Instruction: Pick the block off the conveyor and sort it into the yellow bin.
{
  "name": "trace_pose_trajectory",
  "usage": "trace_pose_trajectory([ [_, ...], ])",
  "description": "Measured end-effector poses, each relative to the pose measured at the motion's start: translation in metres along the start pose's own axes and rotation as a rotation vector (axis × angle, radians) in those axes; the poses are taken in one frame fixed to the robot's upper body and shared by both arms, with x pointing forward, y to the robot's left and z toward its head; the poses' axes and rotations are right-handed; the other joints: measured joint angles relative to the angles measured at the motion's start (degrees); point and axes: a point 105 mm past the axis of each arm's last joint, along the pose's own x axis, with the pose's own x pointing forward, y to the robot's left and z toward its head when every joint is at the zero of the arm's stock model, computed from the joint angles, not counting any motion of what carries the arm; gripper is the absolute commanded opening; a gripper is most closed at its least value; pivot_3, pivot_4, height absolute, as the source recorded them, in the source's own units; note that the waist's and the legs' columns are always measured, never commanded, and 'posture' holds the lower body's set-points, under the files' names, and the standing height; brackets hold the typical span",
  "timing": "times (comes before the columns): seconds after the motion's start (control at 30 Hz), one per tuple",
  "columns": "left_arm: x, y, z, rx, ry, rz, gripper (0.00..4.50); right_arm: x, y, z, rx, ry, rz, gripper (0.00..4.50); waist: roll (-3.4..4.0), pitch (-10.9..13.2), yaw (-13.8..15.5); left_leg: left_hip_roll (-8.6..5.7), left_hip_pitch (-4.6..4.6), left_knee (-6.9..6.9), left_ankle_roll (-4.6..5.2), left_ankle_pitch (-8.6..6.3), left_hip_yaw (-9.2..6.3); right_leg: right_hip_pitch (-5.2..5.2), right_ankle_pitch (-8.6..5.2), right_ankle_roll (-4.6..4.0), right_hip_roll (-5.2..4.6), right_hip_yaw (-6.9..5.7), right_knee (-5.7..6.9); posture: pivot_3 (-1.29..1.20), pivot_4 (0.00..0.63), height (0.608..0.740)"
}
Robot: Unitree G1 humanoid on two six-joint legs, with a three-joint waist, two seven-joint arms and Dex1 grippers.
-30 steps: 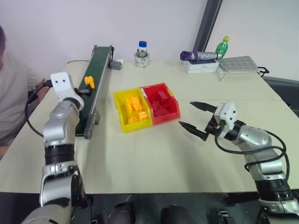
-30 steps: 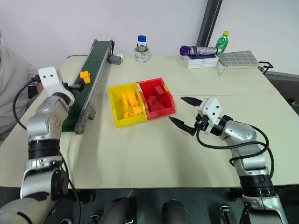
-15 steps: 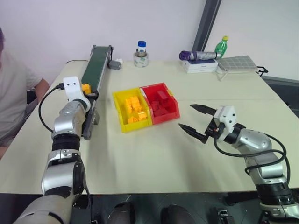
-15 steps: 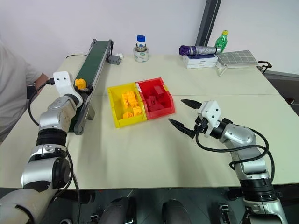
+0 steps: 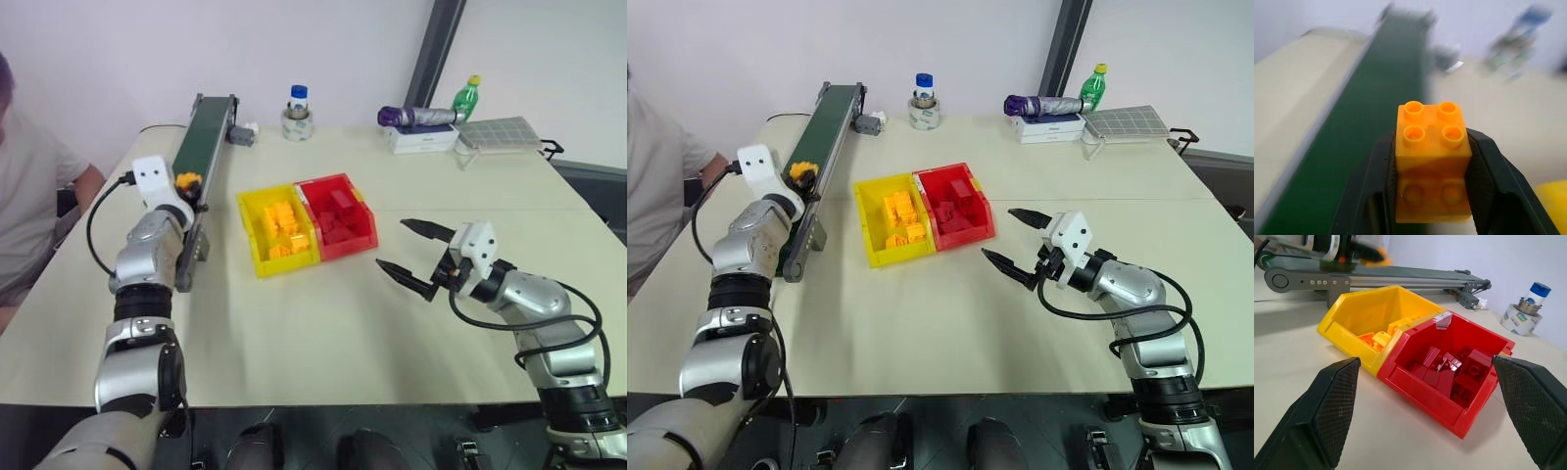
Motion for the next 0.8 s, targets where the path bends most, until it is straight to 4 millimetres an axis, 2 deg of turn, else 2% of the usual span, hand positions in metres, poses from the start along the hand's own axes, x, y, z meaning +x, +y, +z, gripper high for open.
trace_pose_trajectory([
  [0.07, -0.006, -0.027, 0.015, 0.035, -0.06, -0.151, 1.3, 0.0, 0.0, 0.0, -0.001, 0.0, 0.0, 4.5, 0.0, 0.0, -0.14, -0.01, 0.01, 0.0, 0.0, 0.0, 0.03, 0.01, 0.0, 0.0, 0.0, 0.02, 0.0, 0.0, 0.15, 0.74],
  [0.13, -0.014, -0.057, 0.016, 0.084, -0.075, -0.305, 1.3, -0.001, -0.001, 0.0, -0.003, 0.002, -0.002, 4.5, 0.02, -0.01, -0.17, 0.0, 0.06, -0.01, -0.01, 0.01, 0.02, 0.03, 0.0, 0.0, 0.02, 0.02, 0.0, 0.0, 0.15, 0.74],
  [0.3, -0.021, -0.098, -0.016, 0.08, 0.018, -0.434, 1.3, -0.002, -0.002, 0.001, -0.006, 0.002, -0.006, 4.5, 0.02, -0.01, -0.17, 0.02, 0.08, 0.03, -0.05, 0.08, -0.03, 0.03, 0.0, 0.0, 0.06, 0.03, 0.05, 0.0, 0.15, 0.74],
  [0.4, -0.021, -0.106, -0.026, 0.084, 0.046, -0.415, 1.3, -0.002, -0.002, 0.001, -0.006, 0.002, -0.008, 4.5, 0.01, -0.01, -0.33, 0.01, 0.07, 0.04, -0.03, 0.09, -0.02, 0.02, 0.01, 0.0, 0.06, 0.06, 0.05, 0.0, 0.15, 0.74],
  [0.43, -0.02, -0.106, -0.027, 0.079, 0.046, -0.405, 2.35, -0.002, -0.002, 0.001, -0.007, 0.002, -0.009, 4.5, 0.01, -0.01, -0.35, 0.01, 0.07, 0.03, -0.03, 0.09, -0.02, 0.02, 0.01, 0.0, 0.06, 0.07, 0.05, 0.0, 0.15, 0.74],
  [0.53, -0.02, -0.108, -0.027, 0.059, 0.043, -0.401, 3.73, -0.004, -0.001, 0.002, -0.011, 0.002, -0.014, 4.5, 0.01, -0.01, -0.18, 0.01, 0.07, 0.0, -0.03, 0.09, -0.04, 0.01, 0.0, 0.0, 0.06, 0.05, 0.05, 0.0, 0.15, 0.74],
  [0.6, -0.02, -0.106, -0.03, 0.048, 0.048, -0.384, 4.44, -0.005, 0.0, 0.001, -0.008, 0.006, -0.018, 4.5, 0.01, -0.01, -0.15, 0.01, 0.04, 0.0, -0.01, 0.08, -0.04, 0.0, 0.0, 0.0, 0.06, 0.05, 0.05, 0.0, 0.15, 0.74],
  [0.8, -0.019, -0.091, -0.021, 0.055, 0.006, -0.337, 4.44, -0.006, 0.001, 0.0, -0.003, 0.011, -0.019, 4.5, 0.01, -0.01, -0.22, 0.01, 0.06, 0.01, -0.02, 0.08, -0.04, 0.01, 0.01, 0.0, 0.06, 0.05, 0.05, 0.0, 0.15, 0.74],
])
